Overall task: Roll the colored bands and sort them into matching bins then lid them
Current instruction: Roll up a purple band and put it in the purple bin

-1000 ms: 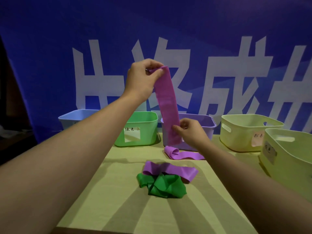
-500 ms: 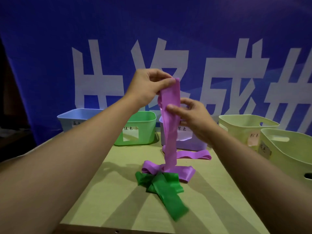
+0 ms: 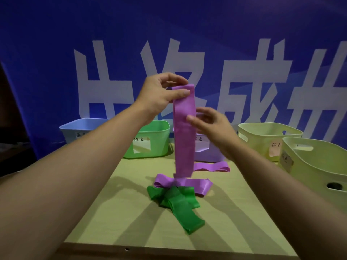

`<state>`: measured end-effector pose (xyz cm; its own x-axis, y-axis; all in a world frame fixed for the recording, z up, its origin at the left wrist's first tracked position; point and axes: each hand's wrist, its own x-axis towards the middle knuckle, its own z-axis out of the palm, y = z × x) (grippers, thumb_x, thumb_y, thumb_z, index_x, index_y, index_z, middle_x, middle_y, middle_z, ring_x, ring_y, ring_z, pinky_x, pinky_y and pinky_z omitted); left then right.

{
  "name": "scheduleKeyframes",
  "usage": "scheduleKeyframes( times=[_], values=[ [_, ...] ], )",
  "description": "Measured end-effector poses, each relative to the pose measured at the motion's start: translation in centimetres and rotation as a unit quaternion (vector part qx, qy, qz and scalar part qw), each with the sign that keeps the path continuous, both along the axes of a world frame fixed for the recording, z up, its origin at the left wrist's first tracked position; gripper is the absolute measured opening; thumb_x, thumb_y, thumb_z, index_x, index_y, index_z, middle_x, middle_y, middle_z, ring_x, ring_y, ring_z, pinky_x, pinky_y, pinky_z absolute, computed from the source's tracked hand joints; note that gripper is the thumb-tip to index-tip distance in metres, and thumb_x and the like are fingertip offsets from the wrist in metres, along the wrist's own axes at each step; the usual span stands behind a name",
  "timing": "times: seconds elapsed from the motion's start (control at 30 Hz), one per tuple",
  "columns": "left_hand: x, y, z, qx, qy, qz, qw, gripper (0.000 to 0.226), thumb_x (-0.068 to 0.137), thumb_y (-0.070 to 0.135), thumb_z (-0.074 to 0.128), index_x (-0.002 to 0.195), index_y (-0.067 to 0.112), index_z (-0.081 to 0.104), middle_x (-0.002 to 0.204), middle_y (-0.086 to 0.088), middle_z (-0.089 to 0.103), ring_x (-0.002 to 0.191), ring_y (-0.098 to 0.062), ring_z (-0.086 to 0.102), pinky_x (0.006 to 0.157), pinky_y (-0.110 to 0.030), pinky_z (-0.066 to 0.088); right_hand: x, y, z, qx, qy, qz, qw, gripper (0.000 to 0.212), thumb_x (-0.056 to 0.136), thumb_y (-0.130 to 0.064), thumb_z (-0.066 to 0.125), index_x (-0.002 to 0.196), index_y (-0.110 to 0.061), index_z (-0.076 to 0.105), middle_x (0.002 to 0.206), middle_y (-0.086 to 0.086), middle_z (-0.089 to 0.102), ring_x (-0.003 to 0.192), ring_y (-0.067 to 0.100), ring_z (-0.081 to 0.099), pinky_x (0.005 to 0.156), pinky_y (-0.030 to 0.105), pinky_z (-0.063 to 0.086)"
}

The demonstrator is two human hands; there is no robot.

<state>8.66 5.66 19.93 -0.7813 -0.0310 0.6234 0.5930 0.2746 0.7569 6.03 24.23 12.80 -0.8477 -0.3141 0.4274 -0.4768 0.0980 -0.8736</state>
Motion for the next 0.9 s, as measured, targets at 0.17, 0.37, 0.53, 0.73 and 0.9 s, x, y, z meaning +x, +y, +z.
scheduleKeyframes(
  times=[0.17,0.37,0.53,0.73,0.9],
  values=[
    [0.4,0.5,0.3,-0.003,0.010,-0.006,1.000,0.027,0.082,0.005,0.081,0.105,0.018,0.072,0.105,-0.002,0.075,0.098,-0.012,0.073,0.078,-0.023,0.059,-0.4,-0.9,3.1,-0.014,0.031,0.016,0.999,0.031,0.094,-0.027,0.072,0.120,-0.010,0.069,0.099,0.002,0.077,0.090,0.010,0.075,0.076,0.024,0.061],
    [0.2,0.8,-0.1,0.034,-0.059,-0.038,0.997,0.024,0.086,0.013,0.079,0.110,0.010,0.075,0.104,-0.007,0.077,0.097,-0.017,0.076,0.083,-0.026,0.061,-0.1,-1.2,2.5,-0.039,0.042,0.001,0.998,0.021,0.097,-0.021,0.068,0.111,-0.006,0.072,0.097,0.012,0.077,0.088,0.018,0.075,0.079,0.035,0.064],
    [-0.1,0.9,-0.6,0.047,-0.035,0.012,0.998,0.025,0.087,0.021,0.080,0.108,0.008,0.074,0.103,-0.007,0.077,0.095,-0.016,0.075,0.079,-0.027,0.062,0.9,-0.8,0.2,0.010,-0.001,0.024,1.000,0.023,0.089,-0.023,0.076,0.109,-0.013,0.072,0.100,0.009,0.078,0.094,0.024,0.076,0.085,0.043,0.063],
    [-0.7,0.3,-0.9,0.079,-0.016,0.066,0.995,0.023,0.086,0.031,0.079,0.107,0.021,0.073,0.108,0.000,0.075,0.104,-0.017,0.071,0.088,-0.037,0.063,2.0,0.4,-4.4,0.147,-0.079,0.052,0.985,0.027,0.082,-0.027,0.081,0.107,-0.017,0.075,0.094,-0.001,0.080,0.086,0.014,0.076,0.076,0.032,0.064],
    [-1.0,-0.2,-2.5,0.084,-0.037,0.073,0.993,0.024,0.084,0.031,0.080,0.106,0.021,0.074,0.108,-0.002,0.075,0.106,-0.020,0.070,0.090,-0.040,0.062,3.0,1.0,-8.1,0.182,-0.125,0.046,0.974,0.019,0.086,-0.030,0.080,0.100,-0.016,0.077,0.088,0.002,0.078,0.075,0.017,0.072,0.069,0.030,0.061]
  ],
)
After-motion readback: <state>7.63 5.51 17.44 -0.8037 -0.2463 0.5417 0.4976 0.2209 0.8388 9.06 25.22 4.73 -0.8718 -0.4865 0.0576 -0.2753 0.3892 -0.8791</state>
